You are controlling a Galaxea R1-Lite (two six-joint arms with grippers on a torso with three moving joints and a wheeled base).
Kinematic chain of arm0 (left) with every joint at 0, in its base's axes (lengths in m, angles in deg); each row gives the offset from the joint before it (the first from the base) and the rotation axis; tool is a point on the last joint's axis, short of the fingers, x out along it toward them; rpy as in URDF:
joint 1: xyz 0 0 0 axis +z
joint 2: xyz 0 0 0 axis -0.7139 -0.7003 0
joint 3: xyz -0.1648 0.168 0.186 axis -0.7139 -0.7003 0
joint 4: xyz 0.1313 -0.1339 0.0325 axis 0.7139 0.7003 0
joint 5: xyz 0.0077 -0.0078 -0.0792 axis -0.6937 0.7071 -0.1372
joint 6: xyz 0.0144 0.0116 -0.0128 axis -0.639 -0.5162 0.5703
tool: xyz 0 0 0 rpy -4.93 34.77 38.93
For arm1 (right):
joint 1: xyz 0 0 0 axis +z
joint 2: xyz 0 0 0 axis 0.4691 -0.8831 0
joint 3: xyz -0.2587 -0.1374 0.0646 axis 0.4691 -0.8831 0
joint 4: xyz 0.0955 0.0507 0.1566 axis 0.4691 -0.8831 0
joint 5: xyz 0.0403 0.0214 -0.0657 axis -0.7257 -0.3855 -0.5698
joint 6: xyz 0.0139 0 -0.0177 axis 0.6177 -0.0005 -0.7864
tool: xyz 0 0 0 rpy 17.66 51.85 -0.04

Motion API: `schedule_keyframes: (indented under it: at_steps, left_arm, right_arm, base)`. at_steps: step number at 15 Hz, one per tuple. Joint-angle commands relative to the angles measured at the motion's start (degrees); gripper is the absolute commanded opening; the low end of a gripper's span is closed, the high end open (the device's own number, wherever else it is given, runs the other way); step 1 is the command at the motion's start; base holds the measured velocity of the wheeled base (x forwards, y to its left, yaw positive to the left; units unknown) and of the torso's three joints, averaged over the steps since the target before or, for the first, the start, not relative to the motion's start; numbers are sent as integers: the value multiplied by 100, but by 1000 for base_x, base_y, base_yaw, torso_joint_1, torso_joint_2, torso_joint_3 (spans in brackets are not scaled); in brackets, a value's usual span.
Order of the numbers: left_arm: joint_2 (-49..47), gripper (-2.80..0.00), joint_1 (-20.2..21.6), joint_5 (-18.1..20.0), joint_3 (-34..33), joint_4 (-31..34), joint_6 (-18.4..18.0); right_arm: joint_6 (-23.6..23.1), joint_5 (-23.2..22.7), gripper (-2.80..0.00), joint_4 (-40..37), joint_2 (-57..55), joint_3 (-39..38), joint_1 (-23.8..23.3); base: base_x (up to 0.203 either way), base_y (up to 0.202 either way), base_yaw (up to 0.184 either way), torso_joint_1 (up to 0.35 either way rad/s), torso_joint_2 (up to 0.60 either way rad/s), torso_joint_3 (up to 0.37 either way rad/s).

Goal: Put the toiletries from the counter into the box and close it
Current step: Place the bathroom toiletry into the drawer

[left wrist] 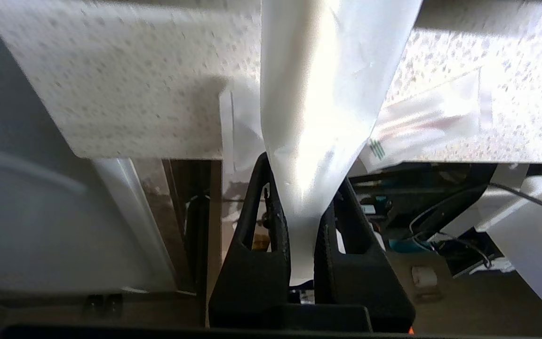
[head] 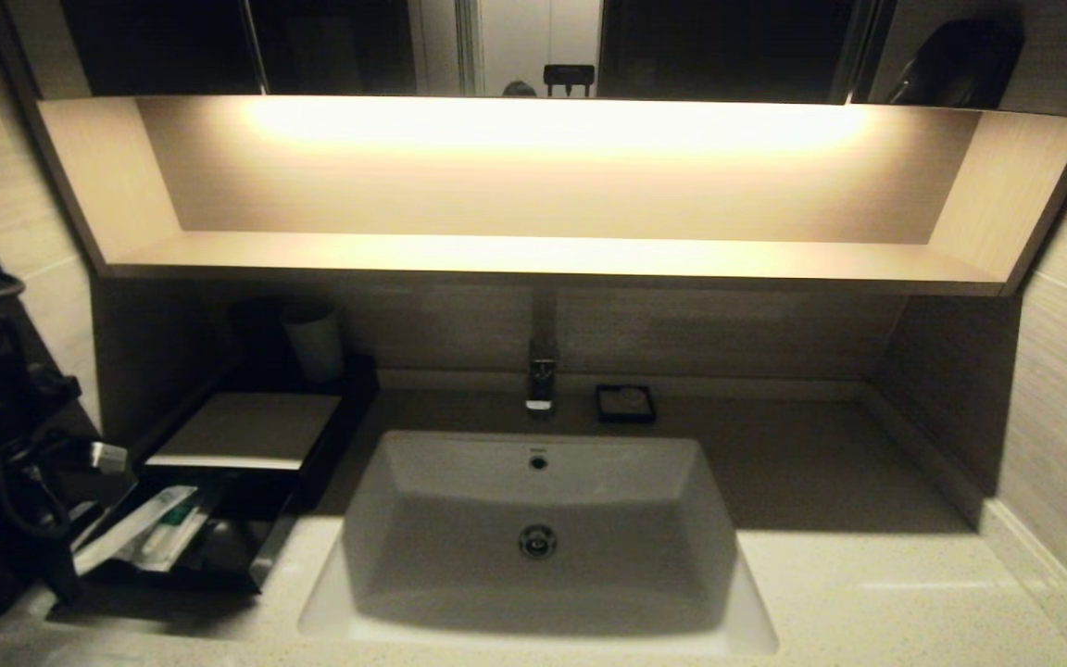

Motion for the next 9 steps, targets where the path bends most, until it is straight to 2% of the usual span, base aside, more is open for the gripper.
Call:
schedule_keyframes:
  at_steps: [1,9]
  left_arm:
    - [-88,-280,-47,1,129,47,-7]
    - [-342,-280,-161,1,480,47,13]
  right_arm:
    - [-1,-1,-280,0,0,-1,0]
    - [-1,-1,-280,0,0,-1,0]
  base:
    - [0,0,0,0,0,0]
    - [0,0,0,0,0,0]
